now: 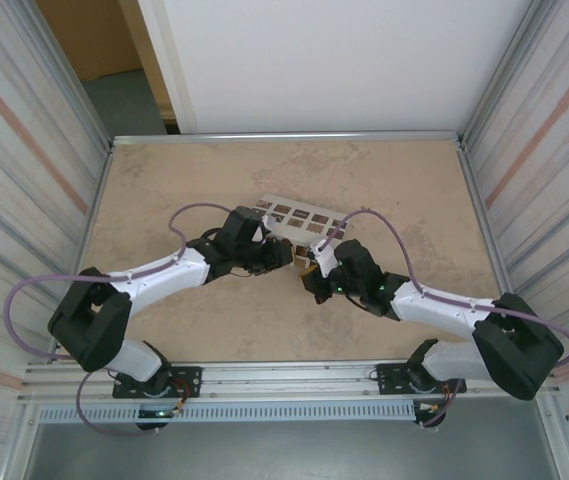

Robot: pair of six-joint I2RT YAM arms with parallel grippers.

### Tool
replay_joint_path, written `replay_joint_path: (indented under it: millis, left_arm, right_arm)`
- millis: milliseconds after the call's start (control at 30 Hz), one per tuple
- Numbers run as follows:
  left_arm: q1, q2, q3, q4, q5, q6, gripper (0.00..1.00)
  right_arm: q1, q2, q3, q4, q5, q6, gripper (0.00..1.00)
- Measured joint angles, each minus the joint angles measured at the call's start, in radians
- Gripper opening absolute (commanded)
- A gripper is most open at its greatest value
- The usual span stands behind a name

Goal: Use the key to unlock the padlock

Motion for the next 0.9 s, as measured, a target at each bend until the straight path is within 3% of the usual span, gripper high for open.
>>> replay_joint_path:
  millis: [900]
  left_arm:
    - [0.0,-0.009,-0.003,0.004,-0.018,-0.022,0.15]
  right_arm:
    - [-0.044,0.065,0.001,0.1,-0.03,0.0,0.0]
